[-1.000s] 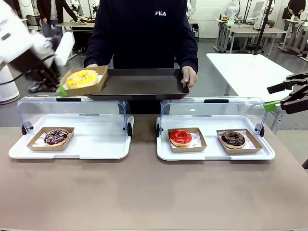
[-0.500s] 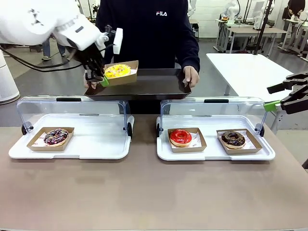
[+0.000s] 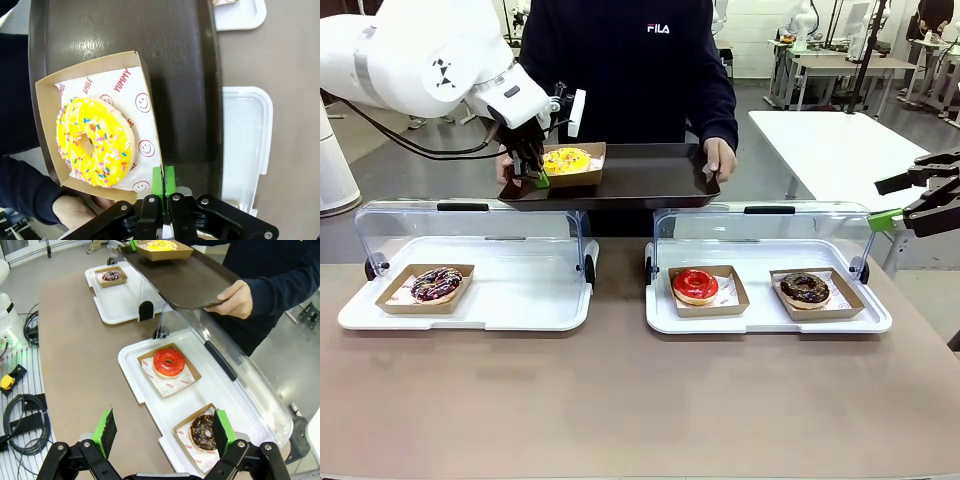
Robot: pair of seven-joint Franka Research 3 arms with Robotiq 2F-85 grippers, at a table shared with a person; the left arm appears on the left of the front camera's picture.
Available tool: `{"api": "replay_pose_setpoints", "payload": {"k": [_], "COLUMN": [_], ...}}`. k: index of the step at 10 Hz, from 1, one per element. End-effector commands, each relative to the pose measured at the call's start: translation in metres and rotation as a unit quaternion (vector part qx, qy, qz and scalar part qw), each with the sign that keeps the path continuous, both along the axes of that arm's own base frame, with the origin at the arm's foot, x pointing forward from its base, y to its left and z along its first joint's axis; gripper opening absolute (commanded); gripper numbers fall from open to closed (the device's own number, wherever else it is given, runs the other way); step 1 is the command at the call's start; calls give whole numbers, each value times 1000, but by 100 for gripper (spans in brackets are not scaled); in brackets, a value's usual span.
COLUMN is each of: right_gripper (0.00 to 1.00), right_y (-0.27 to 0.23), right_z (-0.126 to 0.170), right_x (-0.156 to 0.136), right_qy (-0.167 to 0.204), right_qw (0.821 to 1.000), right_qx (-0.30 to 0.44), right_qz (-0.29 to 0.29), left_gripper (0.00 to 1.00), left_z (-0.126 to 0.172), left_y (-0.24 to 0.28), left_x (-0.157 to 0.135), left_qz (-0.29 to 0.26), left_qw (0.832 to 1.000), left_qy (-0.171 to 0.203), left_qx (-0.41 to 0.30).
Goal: Provide the desired donut to the person.
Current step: Place the picked Paper togo box onto the Handle tray extended by the person.
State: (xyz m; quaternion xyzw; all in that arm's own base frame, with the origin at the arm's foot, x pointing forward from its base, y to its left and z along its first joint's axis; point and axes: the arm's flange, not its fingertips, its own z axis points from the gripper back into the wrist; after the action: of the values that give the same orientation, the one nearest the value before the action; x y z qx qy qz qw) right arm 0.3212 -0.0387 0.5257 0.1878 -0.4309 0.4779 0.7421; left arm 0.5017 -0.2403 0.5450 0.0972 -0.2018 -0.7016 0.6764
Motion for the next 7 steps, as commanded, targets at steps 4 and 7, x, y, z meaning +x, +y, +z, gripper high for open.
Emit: {"api": "replay_pose_setpoints", "payload": {"k": [4, 7], "right_gripper": [100, 100], "right_y": [1, 1], "right_z": [-1, -1], "right_x": [2, 2], "right_qy": [-1, -1], "right_qw": [1000, 1000], "right_qx": [10, 10], "right_qz": [4, 4], "left_gripper": [59, 61], "left_z": [1, 7], "left_y": [-8, -7], "left_x": [19, 18], "left_qz": [11, 15], "left_qw": [1000, 999], "left_qy": [14, 19], "left_qx": [23, 27]}}
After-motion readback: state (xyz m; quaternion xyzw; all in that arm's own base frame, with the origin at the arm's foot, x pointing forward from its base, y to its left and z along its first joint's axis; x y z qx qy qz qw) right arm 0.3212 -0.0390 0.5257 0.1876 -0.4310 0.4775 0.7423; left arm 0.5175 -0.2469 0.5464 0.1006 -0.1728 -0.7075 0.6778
